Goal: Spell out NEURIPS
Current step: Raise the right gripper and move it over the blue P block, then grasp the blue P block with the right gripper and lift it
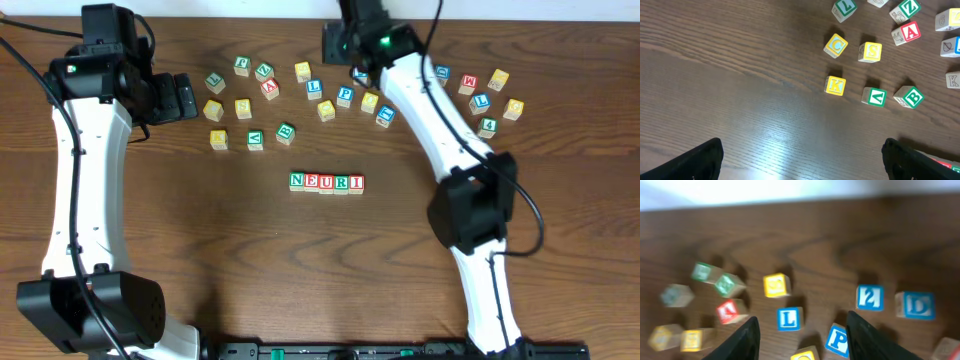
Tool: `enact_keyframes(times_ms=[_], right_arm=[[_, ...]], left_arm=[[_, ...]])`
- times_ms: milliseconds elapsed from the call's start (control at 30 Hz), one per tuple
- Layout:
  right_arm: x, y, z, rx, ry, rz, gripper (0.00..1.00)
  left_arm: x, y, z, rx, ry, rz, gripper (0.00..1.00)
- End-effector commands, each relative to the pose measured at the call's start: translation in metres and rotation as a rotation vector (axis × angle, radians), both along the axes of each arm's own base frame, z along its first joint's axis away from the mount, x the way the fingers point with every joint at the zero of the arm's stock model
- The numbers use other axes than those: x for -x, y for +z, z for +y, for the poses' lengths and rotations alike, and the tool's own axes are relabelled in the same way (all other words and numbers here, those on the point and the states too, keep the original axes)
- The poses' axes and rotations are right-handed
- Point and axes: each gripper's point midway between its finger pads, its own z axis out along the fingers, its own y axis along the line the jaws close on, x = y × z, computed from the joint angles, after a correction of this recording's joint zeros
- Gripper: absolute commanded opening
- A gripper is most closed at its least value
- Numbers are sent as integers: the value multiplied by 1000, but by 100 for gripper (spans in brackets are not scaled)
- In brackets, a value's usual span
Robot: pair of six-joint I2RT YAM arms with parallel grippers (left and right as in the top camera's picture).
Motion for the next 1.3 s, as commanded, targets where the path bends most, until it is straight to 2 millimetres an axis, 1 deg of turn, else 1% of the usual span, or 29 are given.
enact_keyframes(times_ms=[0,33,67,133,200,267,433,533,700,733,767,800,1033,1267], right_arm=[[-6,-23,-2,-13,-67,35,49],[-6,-35,-2,-11,-75,55,49],[-6,-40,-2,-11,-80,64,49],[-6,-57,-2,-4,-90,90,48],[-6,-67,-3,1,-102,106,48],[-6,-73,-6,10,-123,116,48],[-5,-78,-15,45,-158,117,48],[-3,-85,-17,56,-161,134,48],[0,-107,-18,57,-188,175,49],[1,-115,-18,59,-194,187,49],[1,-117,-19,58,-197,192,49],[1,-124,-20,63,-201,203,49],[5,-140,-22,76,-208,234,49],[8,-144,-23,82,-206,250,42]], left_arm=[[1,7,4,-18,-3,-15,100],[1,7,4,-18,-3,-15,100],[1,7,4,-18,-3,-15,100],[1,7,4,-18,-3,-15,100],[1,7,4,-18,-3,-15,100],[1,7,4,-18,-3,-15,100],[1,7,4,-18,-3,-15,100],[1,7,4,-18,-3,-15,100],[1,7,4,-18,-3,-15,100],[1,7,4,-18,-3,-15,100],[1,7,4,-18,-3,-15,100],[1,7,4,-18,-3,-15,100],[1,7,4,-18,-3,-15,100],[1,7,4,-18,-3,-15,100]])
